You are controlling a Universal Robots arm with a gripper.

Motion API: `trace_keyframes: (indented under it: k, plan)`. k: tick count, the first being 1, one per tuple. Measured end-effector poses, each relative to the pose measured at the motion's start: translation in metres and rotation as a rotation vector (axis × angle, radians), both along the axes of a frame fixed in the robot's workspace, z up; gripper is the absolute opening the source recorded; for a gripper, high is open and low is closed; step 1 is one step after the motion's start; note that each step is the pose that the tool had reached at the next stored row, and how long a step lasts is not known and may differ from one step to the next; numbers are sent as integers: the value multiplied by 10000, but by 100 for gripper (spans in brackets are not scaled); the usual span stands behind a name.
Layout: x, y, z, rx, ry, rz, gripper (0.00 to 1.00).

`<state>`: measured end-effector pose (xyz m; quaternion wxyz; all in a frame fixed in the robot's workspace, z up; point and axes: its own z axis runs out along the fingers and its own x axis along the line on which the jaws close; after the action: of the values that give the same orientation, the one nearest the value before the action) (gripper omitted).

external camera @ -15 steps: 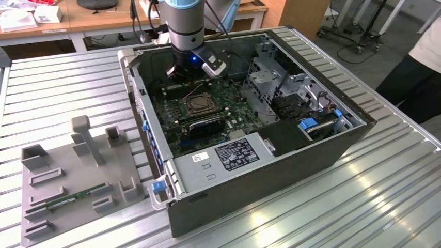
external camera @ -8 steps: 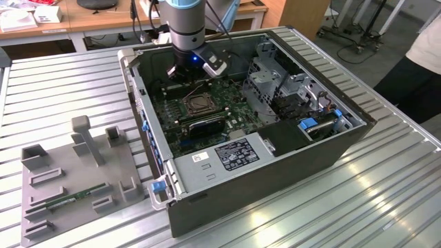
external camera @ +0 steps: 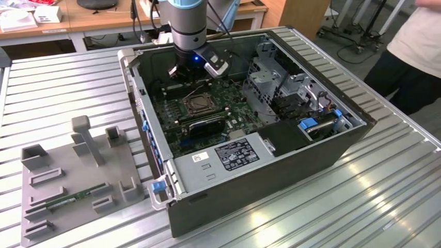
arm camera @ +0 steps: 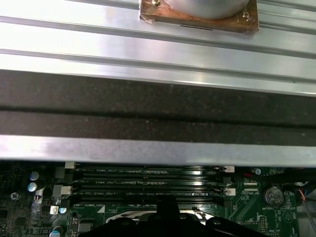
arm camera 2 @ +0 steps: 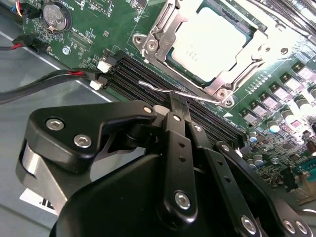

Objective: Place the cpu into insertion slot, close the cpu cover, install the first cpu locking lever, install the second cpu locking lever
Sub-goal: 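Install the first cpu locking lever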

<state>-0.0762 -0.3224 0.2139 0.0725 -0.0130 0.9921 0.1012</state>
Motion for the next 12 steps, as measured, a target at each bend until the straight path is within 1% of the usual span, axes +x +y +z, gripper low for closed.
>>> trace_keyframes:
  k: [6, 12]
  plan:
    - [2, 0, -7, -1, 1, 1, 11]
    - [7, 0, -48, -1, 1, 1, 11]
